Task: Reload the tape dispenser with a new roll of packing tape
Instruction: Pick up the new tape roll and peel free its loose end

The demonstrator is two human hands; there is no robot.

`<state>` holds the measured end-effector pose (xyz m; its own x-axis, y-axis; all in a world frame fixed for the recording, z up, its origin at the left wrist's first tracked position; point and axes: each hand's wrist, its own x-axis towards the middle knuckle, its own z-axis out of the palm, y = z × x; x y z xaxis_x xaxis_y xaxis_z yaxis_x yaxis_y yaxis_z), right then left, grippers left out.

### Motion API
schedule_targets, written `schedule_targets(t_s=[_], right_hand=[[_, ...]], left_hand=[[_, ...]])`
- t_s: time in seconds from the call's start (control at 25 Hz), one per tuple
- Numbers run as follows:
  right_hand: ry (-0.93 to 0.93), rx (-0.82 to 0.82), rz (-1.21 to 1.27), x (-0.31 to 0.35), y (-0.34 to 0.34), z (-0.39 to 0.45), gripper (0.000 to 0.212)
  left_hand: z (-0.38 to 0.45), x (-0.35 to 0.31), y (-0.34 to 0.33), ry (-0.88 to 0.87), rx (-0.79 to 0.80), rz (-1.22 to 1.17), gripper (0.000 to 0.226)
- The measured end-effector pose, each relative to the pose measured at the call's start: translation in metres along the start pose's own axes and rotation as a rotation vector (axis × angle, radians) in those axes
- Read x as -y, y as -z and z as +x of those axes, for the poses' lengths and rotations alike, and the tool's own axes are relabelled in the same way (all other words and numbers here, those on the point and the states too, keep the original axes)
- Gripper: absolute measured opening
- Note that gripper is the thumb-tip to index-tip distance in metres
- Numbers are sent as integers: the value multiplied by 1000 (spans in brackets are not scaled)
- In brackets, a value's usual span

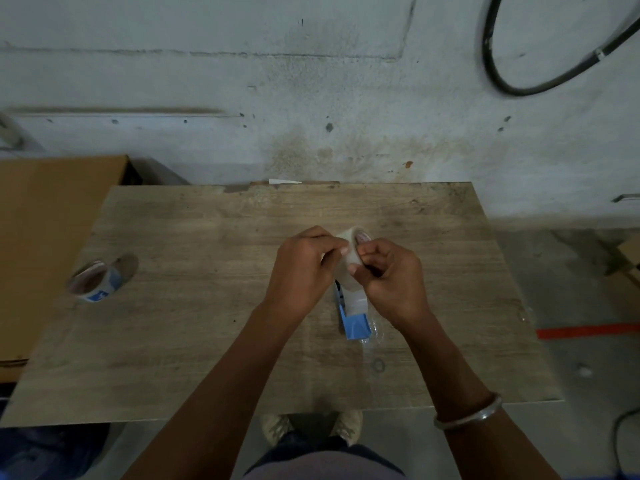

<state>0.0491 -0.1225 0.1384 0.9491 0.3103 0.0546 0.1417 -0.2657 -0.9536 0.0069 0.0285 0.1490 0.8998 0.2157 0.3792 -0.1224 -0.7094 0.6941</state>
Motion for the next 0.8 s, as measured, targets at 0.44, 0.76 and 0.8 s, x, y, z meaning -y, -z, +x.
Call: schedule_targets(t_s=[0.44, 0.76, 0.8], right_hand=[[43, -28, -96, 4, -11, -3, 21], [46, -45, -79, 8, -17, -3, 24], [43, -46, -66, 9, -18, -2, 24]], left_hand=[[-9, -3, -4, -23, -87, 140, 4], [-8, -3, -10, 99, -142, 48, 8], [-9, -3, -11, 133, -159, -3, 7]])
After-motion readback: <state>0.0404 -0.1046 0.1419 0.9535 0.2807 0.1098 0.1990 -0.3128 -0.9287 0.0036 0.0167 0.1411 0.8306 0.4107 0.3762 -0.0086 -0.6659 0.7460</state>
